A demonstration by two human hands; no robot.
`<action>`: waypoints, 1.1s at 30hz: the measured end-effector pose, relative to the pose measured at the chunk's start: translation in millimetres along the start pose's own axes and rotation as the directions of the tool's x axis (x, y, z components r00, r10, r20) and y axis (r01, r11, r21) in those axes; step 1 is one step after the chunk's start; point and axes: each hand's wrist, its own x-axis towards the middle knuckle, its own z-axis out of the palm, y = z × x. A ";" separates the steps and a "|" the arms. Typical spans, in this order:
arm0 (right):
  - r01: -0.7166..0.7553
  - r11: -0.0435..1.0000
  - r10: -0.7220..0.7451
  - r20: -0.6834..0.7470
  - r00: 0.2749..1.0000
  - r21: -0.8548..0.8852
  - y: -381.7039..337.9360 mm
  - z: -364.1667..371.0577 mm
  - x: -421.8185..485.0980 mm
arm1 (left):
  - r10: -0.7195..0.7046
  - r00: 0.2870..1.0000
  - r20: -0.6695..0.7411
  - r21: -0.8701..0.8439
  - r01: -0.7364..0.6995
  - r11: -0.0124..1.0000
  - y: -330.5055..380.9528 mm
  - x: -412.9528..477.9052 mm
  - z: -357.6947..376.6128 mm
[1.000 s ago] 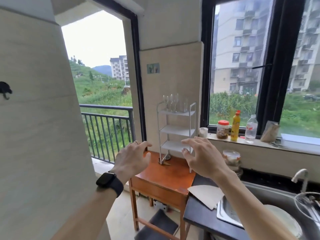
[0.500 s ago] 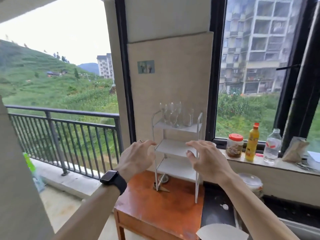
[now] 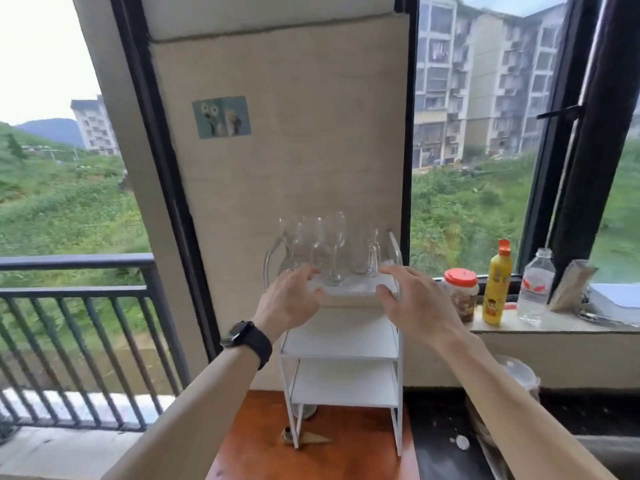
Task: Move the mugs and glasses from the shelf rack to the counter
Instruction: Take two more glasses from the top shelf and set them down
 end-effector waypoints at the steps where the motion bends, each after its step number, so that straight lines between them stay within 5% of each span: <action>1: -0.016 1.000 0.016 -0.018 1.000 0.009 -0.1 4.8 9.6 | -0.013 1.000 0.014 -0.091 0.014 0.996 -3.3 13.8 5.6; 13: -0.273 0.875 0.278 0.046 0.959 0.400 14.7 53.9 98.3 | -0.206 0.978 -0.012 -0.610 0.156 0.777 -8.7 105.2 61.1; 20: -0.437 0.648 0.354 0.262 0.898 0.624 12.0 61.0 116.3 | -0.180 0.983 -0.026 -0.646 0.121 0.754 -4.7 121.5 58.8; 33: -0.421 0.685 0.414 0.158 0.896 0.595 -0.7 63.4 115.5 | -0.100 0.993 -0.060 -0.617 0.041 0.786 -19.6 97.6 38.9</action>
